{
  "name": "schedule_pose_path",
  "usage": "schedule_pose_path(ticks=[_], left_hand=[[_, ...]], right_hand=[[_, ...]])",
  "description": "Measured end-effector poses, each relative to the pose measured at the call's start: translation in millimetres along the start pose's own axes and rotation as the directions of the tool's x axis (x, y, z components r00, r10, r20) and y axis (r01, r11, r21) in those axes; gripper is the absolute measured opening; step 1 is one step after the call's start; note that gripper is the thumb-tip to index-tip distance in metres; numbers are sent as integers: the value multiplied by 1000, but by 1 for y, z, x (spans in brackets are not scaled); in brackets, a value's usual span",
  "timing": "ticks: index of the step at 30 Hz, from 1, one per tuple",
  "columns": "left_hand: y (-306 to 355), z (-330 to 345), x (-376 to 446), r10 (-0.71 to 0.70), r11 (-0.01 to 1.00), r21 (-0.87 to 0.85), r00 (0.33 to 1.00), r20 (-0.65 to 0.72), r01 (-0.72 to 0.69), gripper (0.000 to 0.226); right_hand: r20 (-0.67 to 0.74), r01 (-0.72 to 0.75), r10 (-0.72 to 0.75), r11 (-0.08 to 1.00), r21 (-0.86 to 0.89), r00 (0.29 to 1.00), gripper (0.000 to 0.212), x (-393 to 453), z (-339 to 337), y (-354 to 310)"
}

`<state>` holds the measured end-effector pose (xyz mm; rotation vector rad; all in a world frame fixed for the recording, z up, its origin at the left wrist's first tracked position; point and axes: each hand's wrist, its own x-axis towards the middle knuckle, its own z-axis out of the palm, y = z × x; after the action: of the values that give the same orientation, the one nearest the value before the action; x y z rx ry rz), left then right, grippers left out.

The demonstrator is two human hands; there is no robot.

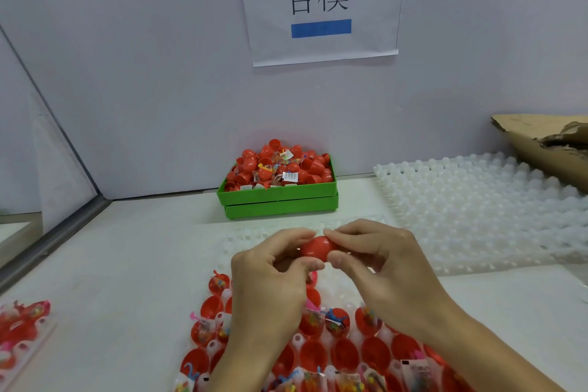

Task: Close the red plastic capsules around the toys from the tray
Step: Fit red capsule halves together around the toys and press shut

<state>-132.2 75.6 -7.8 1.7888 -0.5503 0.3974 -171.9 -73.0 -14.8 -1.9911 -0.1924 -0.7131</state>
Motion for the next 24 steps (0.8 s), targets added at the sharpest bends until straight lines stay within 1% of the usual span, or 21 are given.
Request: schedule_pose_path(ticks=[1,3,5,6,9,11,12,13,14,16,17,19,21,23,24], left_hand=[[0,-1,0,33,999,13,999,-1,-33,49],[-2,-3,1,159,981,109,987,12,-160,39],[-3,-3,1,315,922,229,949,31,-313,26],[-5,-2,1,369,889,274,928,40,-366,24],[-11,1,1,442,836,323,893,81,-443,23],[-12,3,0,458,825,307,880,126,-474,21],[-12,3,0,443,836,287,884,152,-468,20],[-11,2,1,401,866,248,900,170,-433,22],[-9,1,1,330,914,184,927,179,-361,27],[-7,-2,4,127,992,-20,971,205,-125,39],[-7,-3,5,21,991,-133,974,226,9,44],[-7,-4,6,-148,918,-309,938,314,248,52],[-6,-1,7,-199,794,-456,881,430,402,49],[-5,1,6,-220,686,-556,862,456,469,54],[-5,2,6,-223,673,-576,870,439,463,53]], right_hand=[[-6,-18,18,999,44,1000,25,-1,1,-2],[0,-83,84,985,150,996,30,-3,4,-7],[-8,-155,161,961,230,987,36,-5,10,-9],[-16,-189,200,947,260,980,35,-5,12,-10],[-3,-259,277,901,348,961,25,-3,13,-11],[18,-300,319,868,395,948,23,-2,12,-10],[32,-325,346,841,432,938,22,-2,12,-9],[45,-351,375,808,473,926,21,-1,12,-8],[55,-377,407,779,501,912,22,-1,12,-6],[61,-389,422,757,525,905,22,1,11,-3],[65,-376,410,746,549,910,20,1,11,-1],[87,-330,354,721,610,931,23,1,10,0],[106,-284,281,731,621,954,29,1,11,1],[118,-262,243,734,627,963,42,1,11,3],[124,-258,234,730,633,964,49,1,10,3]])
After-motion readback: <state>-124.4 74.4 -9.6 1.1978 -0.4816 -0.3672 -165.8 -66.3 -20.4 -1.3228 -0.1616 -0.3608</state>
